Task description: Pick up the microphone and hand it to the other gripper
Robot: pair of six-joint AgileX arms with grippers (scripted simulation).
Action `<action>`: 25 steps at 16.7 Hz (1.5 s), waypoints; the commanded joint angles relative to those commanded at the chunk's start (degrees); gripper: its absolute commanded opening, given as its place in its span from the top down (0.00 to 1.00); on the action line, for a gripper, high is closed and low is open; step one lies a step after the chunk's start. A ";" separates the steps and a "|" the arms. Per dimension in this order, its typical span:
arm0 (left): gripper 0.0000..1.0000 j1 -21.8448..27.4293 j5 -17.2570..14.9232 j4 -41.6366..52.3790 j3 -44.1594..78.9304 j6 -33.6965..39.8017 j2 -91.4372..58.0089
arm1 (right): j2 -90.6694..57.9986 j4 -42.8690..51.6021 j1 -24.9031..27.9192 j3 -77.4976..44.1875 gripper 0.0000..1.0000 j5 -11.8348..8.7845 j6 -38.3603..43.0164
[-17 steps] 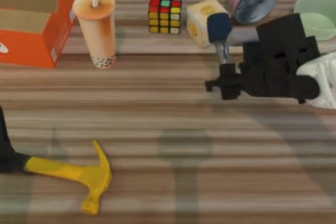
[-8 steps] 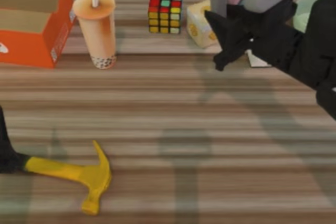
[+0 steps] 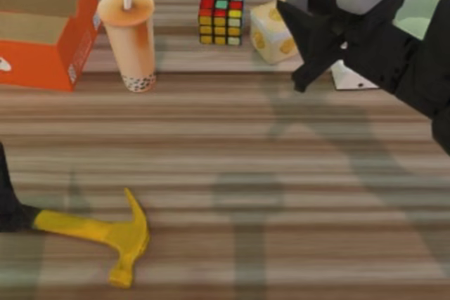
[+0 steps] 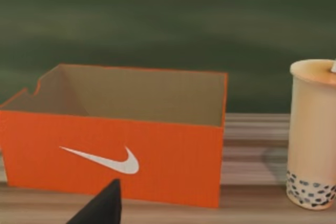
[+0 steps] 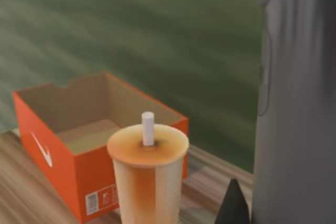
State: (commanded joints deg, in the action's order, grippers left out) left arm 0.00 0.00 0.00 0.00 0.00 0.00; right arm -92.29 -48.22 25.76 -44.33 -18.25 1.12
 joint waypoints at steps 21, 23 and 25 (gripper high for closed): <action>0.00 0.36 -0.47 -0.37 0.56 -0.01 -0.74 | -2.74 -11.52 10.34 2.74 1.00 9.98 1.51; 0.00 1.73 -2.29 -1.89 2.85 -0.07 -3.81 | -2.74 -11.52 10.34 2.74 1.00 9.98 1.51; 0.00 3.84 -5.12 -4.30 6.49 -0.19 -9.38 | -2.74 -11.52 10.34 2.74 1.00 9.98 1.51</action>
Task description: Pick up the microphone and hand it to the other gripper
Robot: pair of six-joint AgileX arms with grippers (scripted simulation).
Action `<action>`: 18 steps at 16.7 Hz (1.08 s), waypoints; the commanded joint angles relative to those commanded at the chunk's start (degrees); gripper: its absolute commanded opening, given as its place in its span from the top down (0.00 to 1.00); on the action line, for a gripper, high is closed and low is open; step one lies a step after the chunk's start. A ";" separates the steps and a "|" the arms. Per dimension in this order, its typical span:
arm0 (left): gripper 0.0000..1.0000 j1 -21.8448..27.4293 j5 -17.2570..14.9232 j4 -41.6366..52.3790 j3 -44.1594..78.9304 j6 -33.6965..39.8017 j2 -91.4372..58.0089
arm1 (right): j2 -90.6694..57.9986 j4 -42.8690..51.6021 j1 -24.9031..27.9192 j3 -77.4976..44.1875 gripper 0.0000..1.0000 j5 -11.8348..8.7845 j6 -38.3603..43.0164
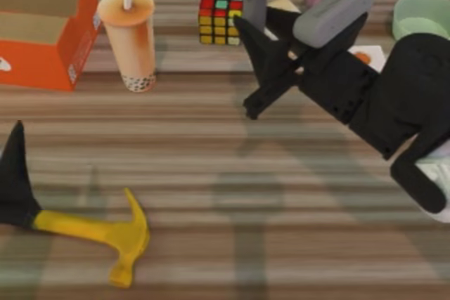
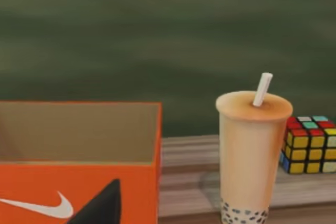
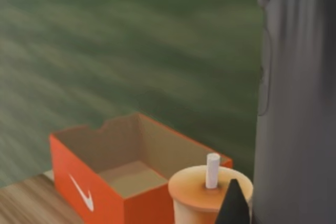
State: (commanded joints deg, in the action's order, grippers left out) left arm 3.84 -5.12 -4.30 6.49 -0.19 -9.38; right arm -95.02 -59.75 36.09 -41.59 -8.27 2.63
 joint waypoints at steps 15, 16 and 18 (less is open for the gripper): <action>0.00 18.69 -25.11 -20.60 31.60 -0.93 -55.91 | 0.00 0.00 0.00 0.00 1.00 0.00 0.00; 0.00 19.13 -25.71 -21.17 32.43 -0.99 -57.11 | 0.00 0.00 0.00 0.00 1.00 0.00 0.00; 0.00 19.42 -26.09 -21.54 32.97 -1.03 -57.84 | 0.00 0.00 0.00 0.00 1.00 0.00 0.00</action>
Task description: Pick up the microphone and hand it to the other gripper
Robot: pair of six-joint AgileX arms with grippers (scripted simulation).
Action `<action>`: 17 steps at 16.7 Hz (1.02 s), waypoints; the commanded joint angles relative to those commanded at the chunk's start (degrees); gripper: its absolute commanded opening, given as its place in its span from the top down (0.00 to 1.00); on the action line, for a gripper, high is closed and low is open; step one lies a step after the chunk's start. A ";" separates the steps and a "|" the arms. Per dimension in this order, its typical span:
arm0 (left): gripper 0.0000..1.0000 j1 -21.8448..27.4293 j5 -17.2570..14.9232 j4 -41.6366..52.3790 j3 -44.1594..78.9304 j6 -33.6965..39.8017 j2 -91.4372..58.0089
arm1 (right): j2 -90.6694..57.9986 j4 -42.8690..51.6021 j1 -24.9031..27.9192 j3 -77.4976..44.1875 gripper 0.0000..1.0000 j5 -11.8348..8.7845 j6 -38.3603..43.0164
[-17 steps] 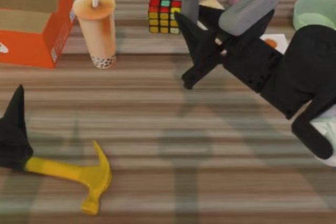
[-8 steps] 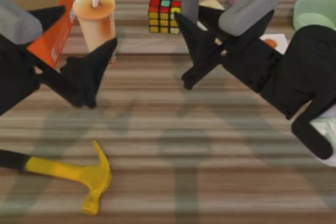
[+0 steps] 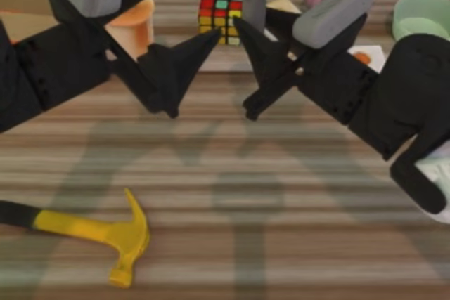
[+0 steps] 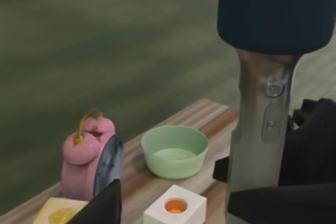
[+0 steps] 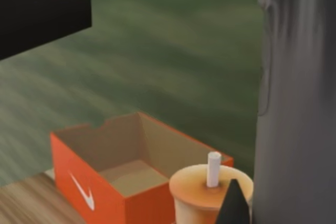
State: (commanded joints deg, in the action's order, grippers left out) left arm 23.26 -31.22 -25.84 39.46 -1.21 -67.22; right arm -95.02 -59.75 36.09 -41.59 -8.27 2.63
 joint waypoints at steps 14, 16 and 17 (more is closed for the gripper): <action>0.00 8.89 8.57 -5.50 15.61 0.21 -21.00 | 0.00 0.00 0.00 0.00 1.00 0.00 0.00; 0.00 9.25 8.91 -5.67 16.16 0.23 -21.59 | 0.00 0.00 0.00 0.00 1.00 0.00 0.00; 0.00 9.25 8.91 -5.67 16.16 0.23 -21.59 | 0.00 0.00 0.00 0.00 1.00 0.00 0.00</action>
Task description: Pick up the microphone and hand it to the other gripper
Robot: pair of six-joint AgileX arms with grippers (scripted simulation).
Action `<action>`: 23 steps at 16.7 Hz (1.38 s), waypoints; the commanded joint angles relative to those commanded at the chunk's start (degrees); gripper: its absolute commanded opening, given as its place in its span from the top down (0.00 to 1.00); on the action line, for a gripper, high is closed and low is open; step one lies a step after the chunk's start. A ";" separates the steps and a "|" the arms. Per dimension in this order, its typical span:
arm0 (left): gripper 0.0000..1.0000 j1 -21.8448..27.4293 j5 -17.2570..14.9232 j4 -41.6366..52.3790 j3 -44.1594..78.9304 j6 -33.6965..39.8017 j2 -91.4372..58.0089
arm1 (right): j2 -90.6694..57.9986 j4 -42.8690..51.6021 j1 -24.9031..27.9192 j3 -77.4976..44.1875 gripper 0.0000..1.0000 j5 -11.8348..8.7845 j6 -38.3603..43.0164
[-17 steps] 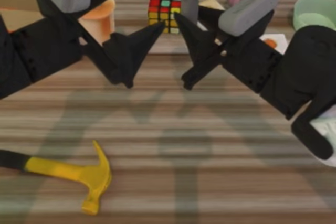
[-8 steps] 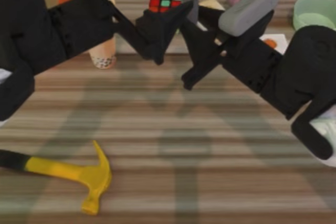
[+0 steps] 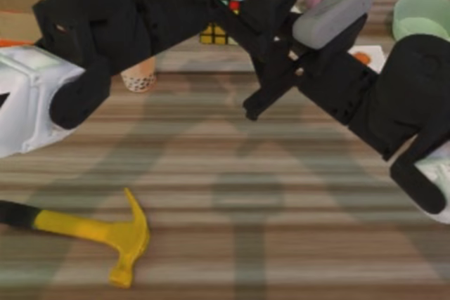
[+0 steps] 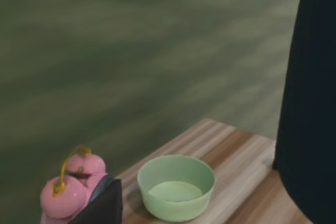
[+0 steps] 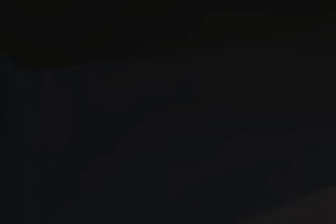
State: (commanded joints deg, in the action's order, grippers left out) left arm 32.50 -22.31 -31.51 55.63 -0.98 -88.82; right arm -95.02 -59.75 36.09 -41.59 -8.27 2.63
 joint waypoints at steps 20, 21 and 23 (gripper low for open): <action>1.00 0.00 0.00 0.00 0.00 0.00 0.00 | 0.00 0.00 0.00 0.00 1.00 0.00 0.00; 1.00 0.00 0.00 0.00 0.00 0.00 0.00 | 0.00 0.00 0.00 0.00 1.00 0.00 0.00; 1.00 0.00 0.00 0.00 0.00 0.00 0.00 | 0.00 0.00 0.00 0.00 1.00 0.00 0.00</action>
State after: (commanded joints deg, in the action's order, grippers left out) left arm 32.50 -22.31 -31.51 55.63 -0.98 -88.82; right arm -95.02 -59.75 36.09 -41.59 -8.27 2.63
